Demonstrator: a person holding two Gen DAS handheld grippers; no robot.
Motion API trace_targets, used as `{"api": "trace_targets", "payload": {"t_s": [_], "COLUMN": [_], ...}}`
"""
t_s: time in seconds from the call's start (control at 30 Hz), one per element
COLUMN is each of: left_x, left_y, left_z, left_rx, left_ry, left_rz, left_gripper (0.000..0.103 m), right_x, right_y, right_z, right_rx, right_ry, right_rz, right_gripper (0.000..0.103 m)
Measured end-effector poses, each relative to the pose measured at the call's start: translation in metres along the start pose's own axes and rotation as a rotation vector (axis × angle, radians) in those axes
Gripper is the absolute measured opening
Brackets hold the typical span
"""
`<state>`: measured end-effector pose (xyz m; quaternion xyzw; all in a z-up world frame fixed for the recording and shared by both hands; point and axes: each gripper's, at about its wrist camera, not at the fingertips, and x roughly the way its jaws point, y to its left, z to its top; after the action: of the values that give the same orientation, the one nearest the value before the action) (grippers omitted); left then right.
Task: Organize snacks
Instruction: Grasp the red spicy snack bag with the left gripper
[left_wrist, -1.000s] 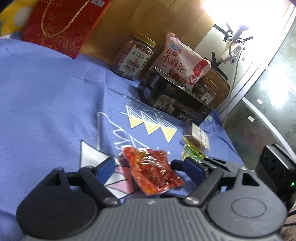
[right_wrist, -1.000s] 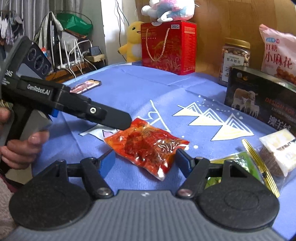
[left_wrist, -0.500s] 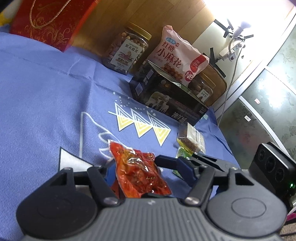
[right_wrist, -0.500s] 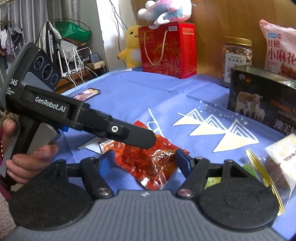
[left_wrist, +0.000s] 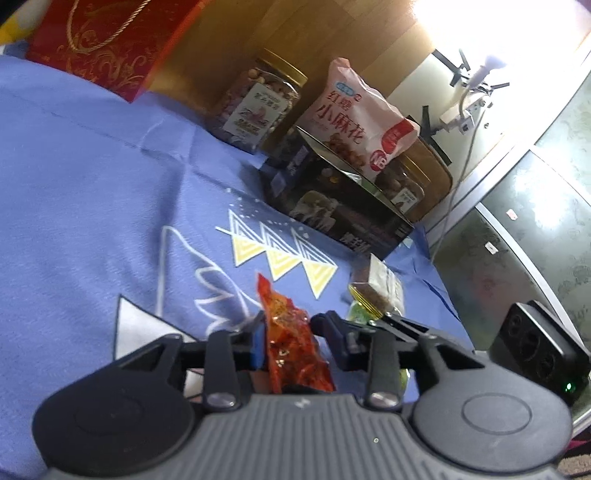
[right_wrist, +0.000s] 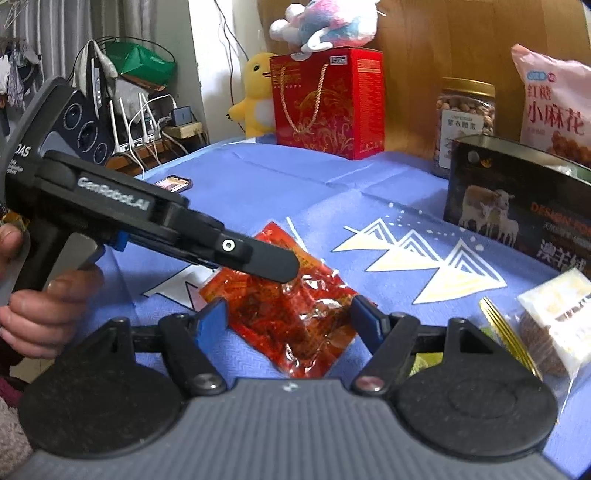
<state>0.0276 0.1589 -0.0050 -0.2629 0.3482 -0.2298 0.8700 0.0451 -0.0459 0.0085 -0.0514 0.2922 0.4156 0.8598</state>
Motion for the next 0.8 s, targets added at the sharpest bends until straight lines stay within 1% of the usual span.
{"api": "trace_targets", "payload": {"t_s": [0.03, 0.07, 0.1, 0.13, 0.2, 0.23, 0.27, 0.3, 0.37, 0.43, 0.5, 0.53, 0.6, 0.67, 0.7, 0.73, 0.8], "left_x": [0.002, 0.003, 0.004, 0.006, 0.004, 0.002, -0.001, -0.005, -0.013, -0.018, -0.02, -0.019, -0.017, -0.017, -0.017, -0.016, -0.014], "left_y": [-0.003, -0.005, -0.007, -0.006, 0.001, 0.001, 0.0, -0.001, 0.0, -0.002, -0.004, -0.006, -0.008, -0.008, -0.008, -0.007, -0.004], "left_z": [-0.001, -0.002, -0.002, -0.001, 0.002, 0.002, 0.002, 0.002, 0.002, 0.001, 0.0, -0.001, -0.002, -0.002, -0.001, -0.001, -0.001], "left_rx": [0.012, 0.023, 0.028, 0.029, -0.017, -0.01, 0.008, 0.021, 0.027, 0.046, 0.056, 0.063, 0.074, 0.073, 0.069, 0.064, 0.053], "left_ry": [-0.001, -0.004, -0.01, -0.011, -0.019, -0.034, -0.05, -0.062, -0.079, -0.097, -0.098, -0.096, -0.083, -0.085, -0.084, -0.081, -0.071], "left_rz": [0.009, 0.031, 0.067, 0.094, 0.073, 0.082, 0.09, 0.076, 0.019, -0.015, -0.047, -0.053, -0.044, -0.034, -0.029, -0.015, 0.01], "left_gripper": [0.035, 0.032, 0.016, 0.017, 0.016, 0.016, 0.015, 0.014, 0.012, 0.012, 0.012, 0.012, 0.012, 0.012, 0.013, 0.013, 0.014], "right_x": [0.0, 0.0, 0.0, 0.0, 0.0, 0.001, 0.0, 0.0, 0.0, 0.002, 0.005, 0.006, 0.008, 0.009, 0.009, 0.008, 0.007], "right_y": [0.0, 0.0, -0.001, -0.001, -0.005, -0.007, -0.009, -0.01, -0.01, -0.007, -0.001, 0.001, 0.003, 0.003, 0.003, 0.004, 0.004], "right_z": [0.0, 0.0, 0.0, 0.0, 0.0, 0.0, 0.0, 0.0, 0.0, 0.0, 0.001, 0.002, 0.002, 0.003, 0.003, 0.003, 0.003], "right_rx": [0.002, 0.004, 0.008, 0.014, 0.039, 0.055, 0.068, 0.076, 0.074, 0.05, 0.016, -0.001, -0.021, -0.029, -0.032, -0.036, -0.037], "right_ry": [0.0, -0.001, -0.002, -0.005, -0.002, 0.003, 0.007, 0.006, 0.01, 0.021, 0.031, 0.036, 0.037, 0.036, 0.035, 0.031, 0.025], "right_rz": [-0.001, -0.003, -0.007, -0.012, -0.009, -0.016, -0.014, -0.008, -0.001, -0.001, -0.015, -0.017, -0.016, -0.019, -0.015, -0.016, -0.022], "right_gripper": [0.077, 0.077, 0.077, 0.077, 0.081, 0.085, 0.087, 0.089, 0.092, 0.094, 0.094, 0.093, 0.087, 0.082, 0.079, 0.07, 0.066]}}
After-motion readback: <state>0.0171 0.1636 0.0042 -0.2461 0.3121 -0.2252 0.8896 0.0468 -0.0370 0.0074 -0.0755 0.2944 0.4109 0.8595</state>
